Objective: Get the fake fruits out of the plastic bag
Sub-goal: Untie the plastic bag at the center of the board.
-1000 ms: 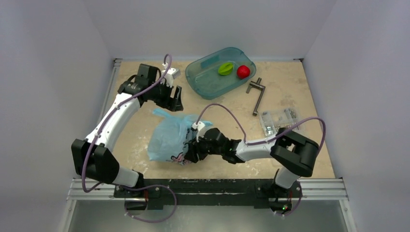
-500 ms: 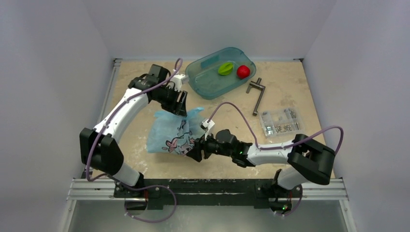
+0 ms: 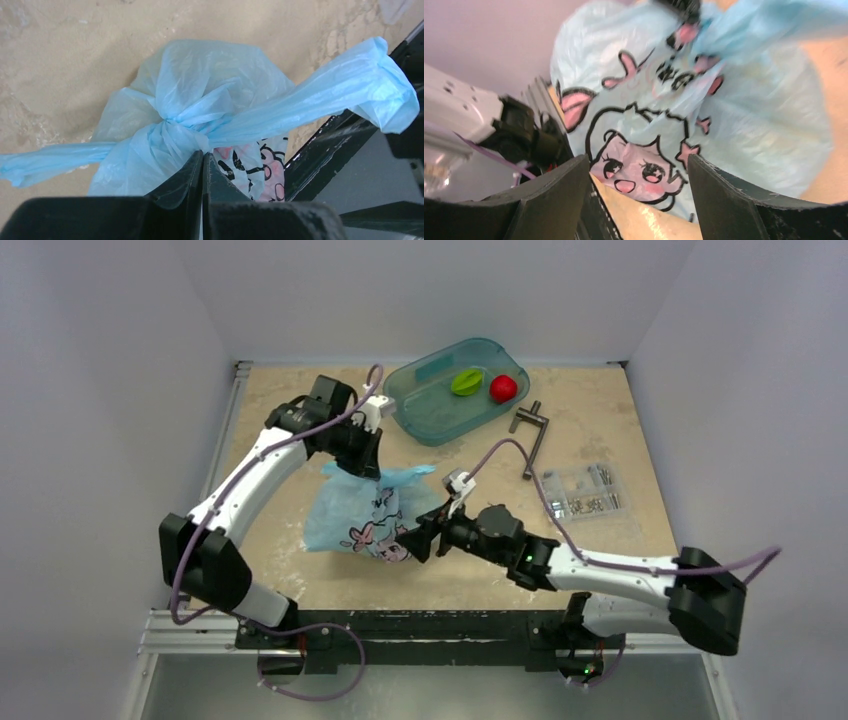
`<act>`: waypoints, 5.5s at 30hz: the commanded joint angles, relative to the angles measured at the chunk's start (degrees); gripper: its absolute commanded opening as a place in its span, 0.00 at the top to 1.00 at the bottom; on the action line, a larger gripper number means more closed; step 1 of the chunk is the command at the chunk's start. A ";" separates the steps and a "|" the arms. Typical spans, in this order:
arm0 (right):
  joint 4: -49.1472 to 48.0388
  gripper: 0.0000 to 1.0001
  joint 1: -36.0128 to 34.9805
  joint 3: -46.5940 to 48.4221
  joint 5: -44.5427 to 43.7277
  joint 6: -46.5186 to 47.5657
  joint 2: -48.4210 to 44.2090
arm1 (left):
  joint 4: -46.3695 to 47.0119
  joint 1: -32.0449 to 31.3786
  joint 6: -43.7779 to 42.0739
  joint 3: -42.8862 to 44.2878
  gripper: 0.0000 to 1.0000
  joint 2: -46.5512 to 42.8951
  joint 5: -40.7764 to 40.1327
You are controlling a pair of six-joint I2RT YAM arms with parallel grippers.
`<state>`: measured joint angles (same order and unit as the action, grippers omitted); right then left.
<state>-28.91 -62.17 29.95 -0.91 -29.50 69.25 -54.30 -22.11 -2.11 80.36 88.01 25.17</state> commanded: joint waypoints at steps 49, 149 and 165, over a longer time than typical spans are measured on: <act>-10.12 0.33 15.96 4.89 25.11 3.01 12.59 | 20.78 -9.71 -12.02 -15.49 1.00 -21.08 6.45; 15.90 0.32 6.39 21.89 7.20 12.78 2.54 | 30.49 -11.56 -11.89 -21.43 1.00 -33.78 -20.75; 21.35 0.50 1.54 25.62 -7.67 12.87 7.24 | 30.13 -11.59 -11.99 -21.12 1.00 -33.78 -21.30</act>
<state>-7.51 -60.03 52.66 -5.06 -16.88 75.44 -25.39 -33.87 -13.10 56.77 54.48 3.77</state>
